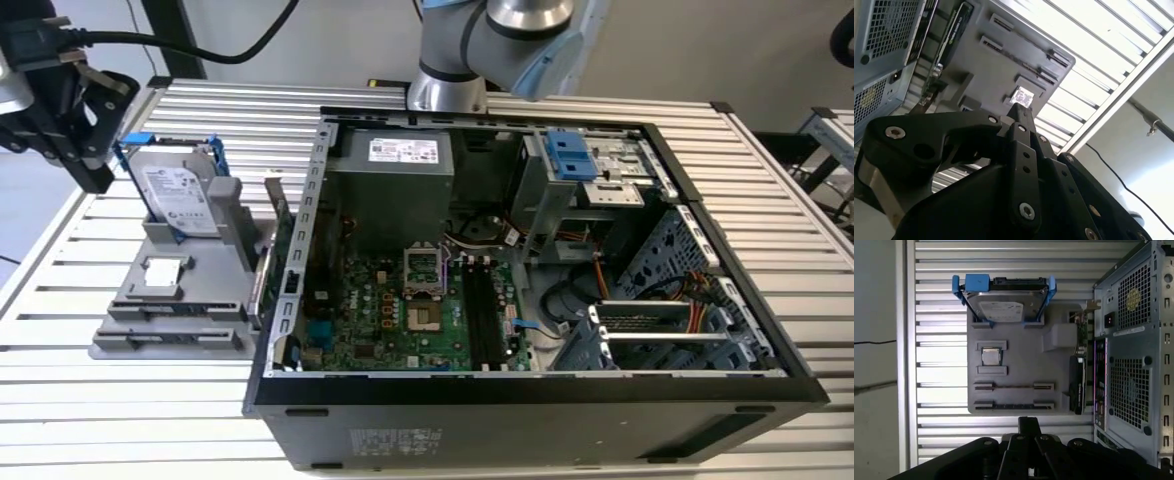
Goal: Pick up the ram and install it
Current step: 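Reach for the ram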
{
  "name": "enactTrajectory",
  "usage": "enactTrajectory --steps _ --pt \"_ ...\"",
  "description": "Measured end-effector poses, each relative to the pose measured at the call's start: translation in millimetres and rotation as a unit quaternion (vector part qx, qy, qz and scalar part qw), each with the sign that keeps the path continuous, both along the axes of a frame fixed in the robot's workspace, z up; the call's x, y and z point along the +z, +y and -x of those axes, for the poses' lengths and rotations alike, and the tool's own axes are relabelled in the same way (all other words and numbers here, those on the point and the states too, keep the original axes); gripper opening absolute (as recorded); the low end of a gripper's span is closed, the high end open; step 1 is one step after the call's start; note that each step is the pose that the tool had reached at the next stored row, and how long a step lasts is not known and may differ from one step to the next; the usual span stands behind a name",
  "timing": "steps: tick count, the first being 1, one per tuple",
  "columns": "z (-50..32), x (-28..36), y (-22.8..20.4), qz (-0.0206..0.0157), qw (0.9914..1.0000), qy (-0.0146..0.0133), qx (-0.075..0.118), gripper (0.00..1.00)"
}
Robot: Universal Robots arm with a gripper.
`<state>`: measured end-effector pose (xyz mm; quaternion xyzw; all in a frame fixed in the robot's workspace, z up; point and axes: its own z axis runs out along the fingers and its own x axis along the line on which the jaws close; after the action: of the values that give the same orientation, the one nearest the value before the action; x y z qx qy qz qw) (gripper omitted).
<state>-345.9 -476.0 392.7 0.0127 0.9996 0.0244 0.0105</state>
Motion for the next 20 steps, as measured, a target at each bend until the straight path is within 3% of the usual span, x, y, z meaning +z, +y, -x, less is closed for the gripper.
enactTrajectory --steps 6,20 --pt "0.8 0.0 -2.4 0.0 1.0 0.0 0.0 0.0" --pt "0.9 0.2 -2.5 0.0 0.99998 0.0 0.007 0.0"
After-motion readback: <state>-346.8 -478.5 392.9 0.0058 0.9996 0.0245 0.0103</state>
